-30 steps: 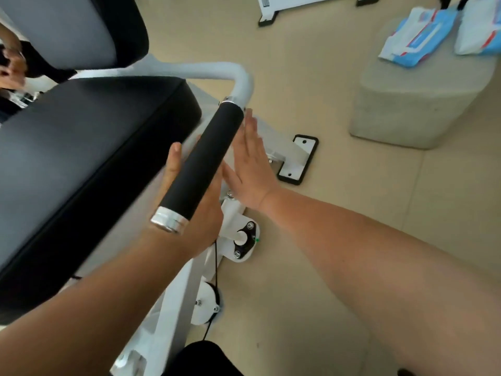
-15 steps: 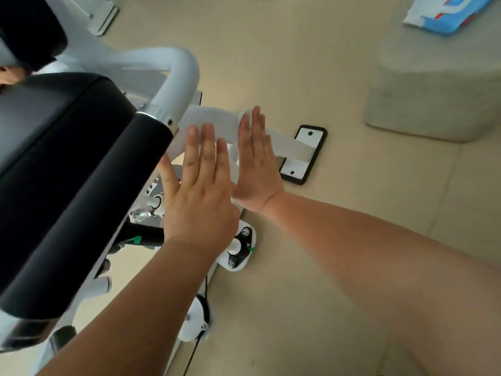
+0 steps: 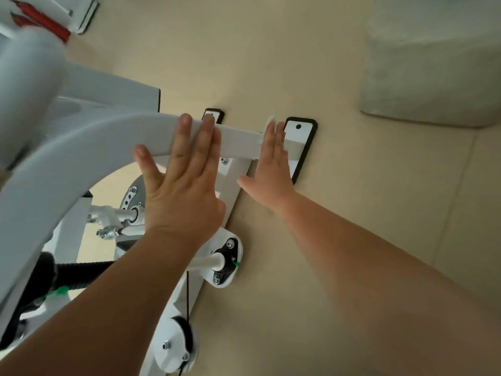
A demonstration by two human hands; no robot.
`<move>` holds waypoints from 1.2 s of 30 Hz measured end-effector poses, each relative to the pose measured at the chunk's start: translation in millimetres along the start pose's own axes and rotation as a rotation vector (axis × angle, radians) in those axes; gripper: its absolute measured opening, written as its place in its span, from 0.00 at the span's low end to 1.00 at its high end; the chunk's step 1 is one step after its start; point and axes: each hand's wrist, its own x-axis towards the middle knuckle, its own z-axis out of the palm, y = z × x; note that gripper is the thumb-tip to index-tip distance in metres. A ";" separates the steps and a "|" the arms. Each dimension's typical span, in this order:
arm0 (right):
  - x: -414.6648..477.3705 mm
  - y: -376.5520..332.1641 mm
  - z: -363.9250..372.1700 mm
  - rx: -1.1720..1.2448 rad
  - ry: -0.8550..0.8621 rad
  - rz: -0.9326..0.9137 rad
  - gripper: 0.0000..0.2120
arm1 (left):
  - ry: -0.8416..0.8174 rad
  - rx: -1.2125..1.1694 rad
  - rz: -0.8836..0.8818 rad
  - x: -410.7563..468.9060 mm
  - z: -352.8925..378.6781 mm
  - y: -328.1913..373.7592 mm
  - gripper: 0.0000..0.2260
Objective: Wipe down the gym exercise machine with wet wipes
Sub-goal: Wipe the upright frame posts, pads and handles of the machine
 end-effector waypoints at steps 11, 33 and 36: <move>40.0 54.1 -6.0 0.223 -0.105 0.472 0.59 | 0.039 -0.068 0.014 9.6 11.4 9.2 0.48; -25.2 -39.5 -18.2 0.026 -0.162 -0.047 0.56 | 0.086 -0.077 0.138 -1.9 -6.8 -1.3 0.37; -35.7 -69.4 -14.3 -0.008 -0.112 -0.141 0.56 | 0.209 -0.152 0.130 -23.0 -5.0 -22.4 0.35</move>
